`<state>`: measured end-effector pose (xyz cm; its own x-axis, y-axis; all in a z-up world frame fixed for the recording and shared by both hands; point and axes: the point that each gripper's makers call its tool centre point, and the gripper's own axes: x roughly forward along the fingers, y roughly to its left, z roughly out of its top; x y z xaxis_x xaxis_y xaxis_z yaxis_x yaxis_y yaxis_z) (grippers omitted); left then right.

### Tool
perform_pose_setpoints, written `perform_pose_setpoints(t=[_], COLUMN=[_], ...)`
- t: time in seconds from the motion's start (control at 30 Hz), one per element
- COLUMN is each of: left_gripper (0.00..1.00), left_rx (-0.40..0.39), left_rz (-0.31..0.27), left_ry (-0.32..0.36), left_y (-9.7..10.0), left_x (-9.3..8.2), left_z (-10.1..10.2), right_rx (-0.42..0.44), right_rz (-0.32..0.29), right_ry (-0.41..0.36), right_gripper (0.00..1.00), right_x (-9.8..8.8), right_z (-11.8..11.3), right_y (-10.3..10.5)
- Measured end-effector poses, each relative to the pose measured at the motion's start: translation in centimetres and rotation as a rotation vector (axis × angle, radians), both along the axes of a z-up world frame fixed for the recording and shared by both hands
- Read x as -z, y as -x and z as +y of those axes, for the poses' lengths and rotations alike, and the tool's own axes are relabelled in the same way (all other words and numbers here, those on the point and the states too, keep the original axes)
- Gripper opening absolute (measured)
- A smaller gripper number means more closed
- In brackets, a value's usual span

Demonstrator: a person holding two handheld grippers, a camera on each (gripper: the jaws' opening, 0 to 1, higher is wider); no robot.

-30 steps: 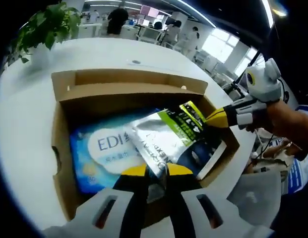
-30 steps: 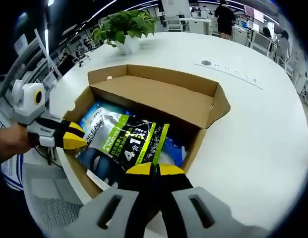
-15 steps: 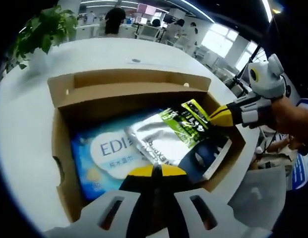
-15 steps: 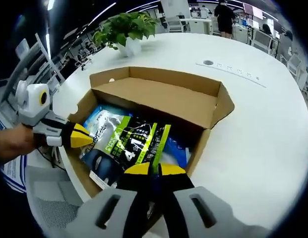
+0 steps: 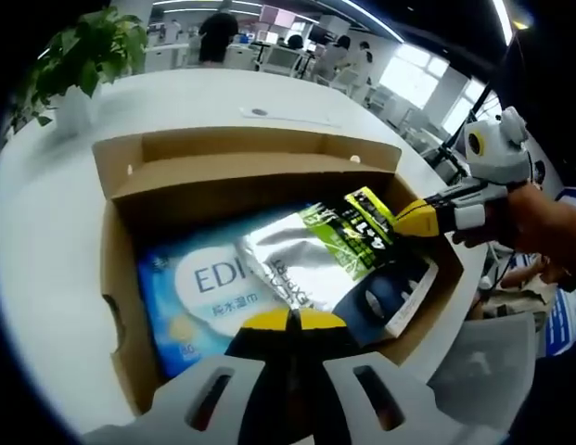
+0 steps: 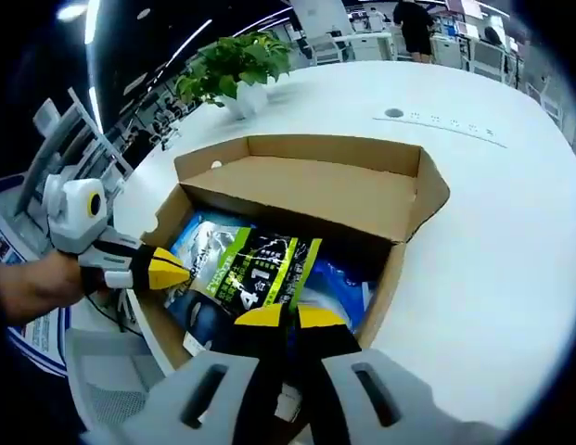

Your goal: Operate the shoe box by opening the lid, removing the specified soft item, and placing it in the target area until the item is outside and the box remains undamaged.

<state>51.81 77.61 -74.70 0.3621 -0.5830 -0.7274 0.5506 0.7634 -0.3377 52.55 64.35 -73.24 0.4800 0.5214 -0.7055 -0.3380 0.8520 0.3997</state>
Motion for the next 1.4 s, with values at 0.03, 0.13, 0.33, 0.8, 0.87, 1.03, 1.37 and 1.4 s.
perform_pose_setpoints(t=[0.03,0.13,0.33,0.8,0.87,1.03,1.37,1.4], left_gripper=[0.00,0.00,0.00,0.00,0.00,0.00,0.00,0.00], left_rx=[0.000,-0.001,0.004,0.007,0.011,0.006,0.003,0.007], left_rz=[0.000,-0.004,0.000,-0.049,-0.057,-0.068,-0.118,-0.131], left_ry=[-0.001,-0.002,-0.004,0.015,0.020,0.038,0.076,0.081], left_y=[0.0,-0.1,-0.2,-0.8,-0.7,-0.2,0.9,1.0], left_x=[0.0,0.0,0.1,-2.7,-3.3,-4.1,-7.0,-7.3], left_z=[0.0,-0.1,-0.2,-0.2,-0.2,-0.1,0.3,0.2], right_rx=[-0.004,-0.012,-0.004,0.007,0.014,0.023,0.035,0.038], right_rz=[0.000,-0.008,0.010,-0.008,-0.008,-0.024,-0.056,-0.060], right_ry=[0.004,-0.032,-0.019,0.014,0.015,0.024,0.049,0.053], right_gripper=[0.01,0.02,0.00,0.00,0.00,0.00,0.00,0.00], right_x=[0.1,0.0,0.9,-0.8,-1.1,-2.4,-4.9,-5.2], right_z=[0.1,0.7,0.8,0.6,0.6,0.7,1.0,0.9], right_y=[0.0,0.0,0.0,0.2,0.4,0.6,1.9,2.0])
